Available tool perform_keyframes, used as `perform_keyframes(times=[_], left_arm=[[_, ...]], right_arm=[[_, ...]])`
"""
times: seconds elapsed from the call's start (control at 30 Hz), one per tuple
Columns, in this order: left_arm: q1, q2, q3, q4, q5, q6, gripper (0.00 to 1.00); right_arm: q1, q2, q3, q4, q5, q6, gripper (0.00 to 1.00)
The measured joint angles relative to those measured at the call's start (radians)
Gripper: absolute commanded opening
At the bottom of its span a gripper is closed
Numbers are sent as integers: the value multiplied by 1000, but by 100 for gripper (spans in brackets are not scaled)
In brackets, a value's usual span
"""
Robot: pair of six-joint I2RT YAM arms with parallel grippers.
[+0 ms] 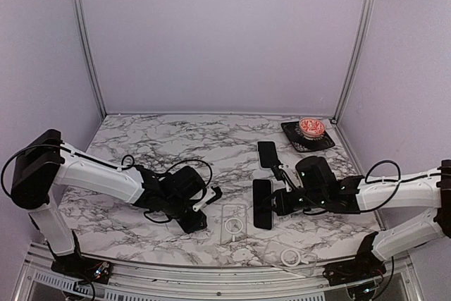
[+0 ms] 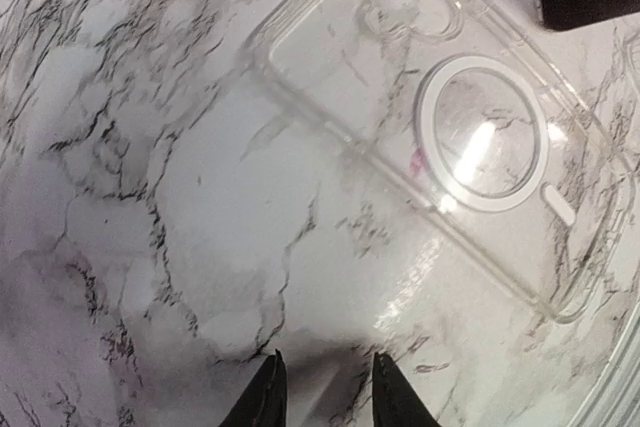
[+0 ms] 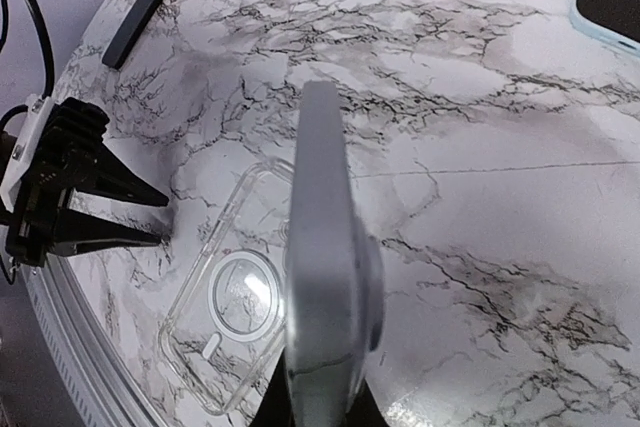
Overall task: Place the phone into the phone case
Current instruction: Pass from the right arm to the left
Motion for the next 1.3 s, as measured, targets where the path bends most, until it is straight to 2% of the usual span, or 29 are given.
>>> perform_keyframes(times=[0.23, 0.47, 0.57, 0.63, 0.7, 0.8, 0.87, 0.93, 1.03, 1.17, 1.23, 1.3], left_arm=[[-13, 89, 102, 17, 100, 35, 28], [-18, 111, 120, 41, 118, 51, 22], [-17, 103, 114, 42, 72, 57, 26], [-14, 74, 88, 41, 26, 59, 35], [-9, 10, 66, 48, 0, 69, 52], [-3, -149, -8, 151, 11, 70, 79], [0, -277, -69, 269, 54, 72, 86], [0, -393, -132, 414, 104, 71, 88], [-4, -480, -187, 563, 180, 78, 87], [-12, -479, -191, 655, 263, 90, 81], [-17, -469, -185, 665, 279, 91, 72], [-25, -457, -172, 669, 286, 91, 57]], right_arm=[[0, 117, 11, 175, -7, 40, 0], [0, 117, 27, 160, 20, 17, 0], [0, 76, 29, 118, 27, -38, 0], [-1, 29, 29, 119, -1, -101, 0], [0, -24, 30, 143, -61, -178, 0], [0, -67, 66, 175, -169, -296, 0], [0, -78, 112, 201, -250, -370, 0], [2, -89, 156, 240, -338, -439, 0], [3, -114, 190, 314, -458, -511, 0], [17, -141, 196, 426, -601, -553, 0], [24, -140, 207, 432, -635, -565, 0], [30, -138, 220, 430, -653, -575, 0]])
